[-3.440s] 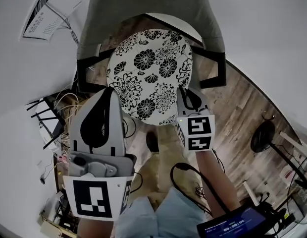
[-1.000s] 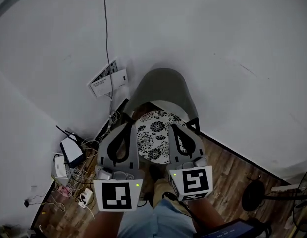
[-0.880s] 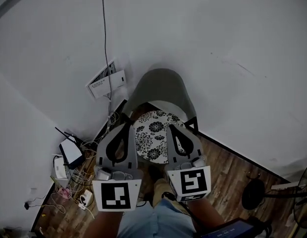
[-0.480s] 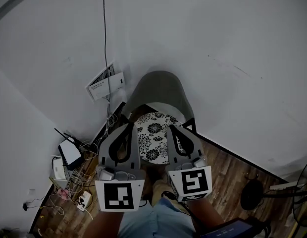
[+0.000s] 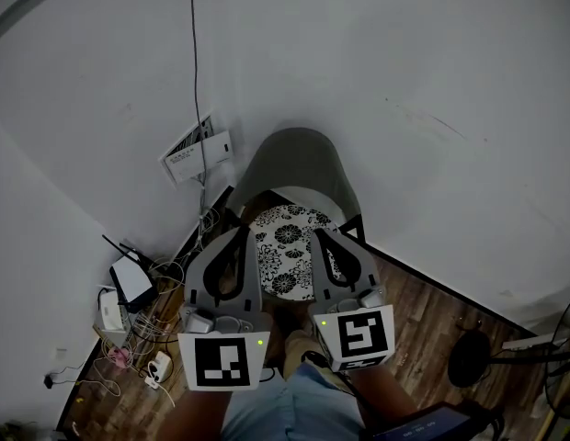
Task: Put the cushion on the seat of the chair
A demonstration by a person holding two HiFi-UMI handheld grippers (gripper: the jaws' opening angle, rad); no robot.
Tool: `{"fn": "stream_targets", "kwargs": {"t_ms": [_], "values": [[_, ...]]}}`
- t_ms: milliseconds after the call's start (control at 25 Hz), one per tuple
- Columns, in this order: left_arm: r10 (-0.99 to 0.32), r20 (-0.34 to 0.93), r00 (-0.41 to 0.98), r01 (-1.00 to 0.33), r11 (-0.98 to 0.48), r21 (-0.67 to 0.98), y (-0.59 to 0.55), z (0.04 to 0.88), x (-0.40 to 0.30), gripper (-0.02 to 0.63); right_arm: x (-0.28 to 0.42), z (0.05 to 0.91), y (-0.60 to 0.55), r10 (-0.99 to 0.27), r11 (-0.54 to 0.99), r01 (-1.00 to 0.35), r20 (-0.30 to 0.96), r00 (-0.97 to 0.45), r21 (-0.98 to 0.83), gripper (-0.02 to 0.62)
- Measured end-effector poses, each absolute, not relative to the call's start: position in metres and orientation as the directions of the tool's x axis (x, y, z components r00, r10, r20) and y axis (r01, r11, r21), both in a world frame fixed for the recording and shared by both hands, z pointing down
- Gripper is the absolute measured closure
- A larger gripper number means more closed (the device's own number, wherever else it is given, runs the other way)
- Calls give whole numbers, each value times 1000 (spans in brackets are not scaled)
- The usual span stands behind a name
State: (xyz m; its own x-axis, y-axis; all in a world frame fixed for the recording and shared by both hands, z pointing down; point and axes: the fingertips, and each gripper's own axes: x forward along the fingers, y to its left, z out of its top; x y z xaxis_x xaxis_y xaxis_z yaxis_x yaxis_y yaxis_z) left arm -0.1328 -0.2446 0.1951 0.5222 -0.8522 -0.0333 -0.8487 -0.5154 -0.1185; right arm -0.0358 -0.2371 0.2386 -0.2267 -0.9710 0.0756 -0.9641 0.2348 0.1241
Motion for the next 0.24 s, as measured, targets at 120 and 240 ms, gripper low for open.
{"fn": "stream_targets", "kwargs": {"t_ms": [120,240], "values": [[-851,-33,524,-847,-518,-118,-245,196,-129,597,-32,239,-238,-971,234,-963,73,-226,131,591],[-849,-31,527,-846,-521,-114,-246,197,-127,597,-31,237,-238,-971,234,-964,83,-225,124,591]]}}
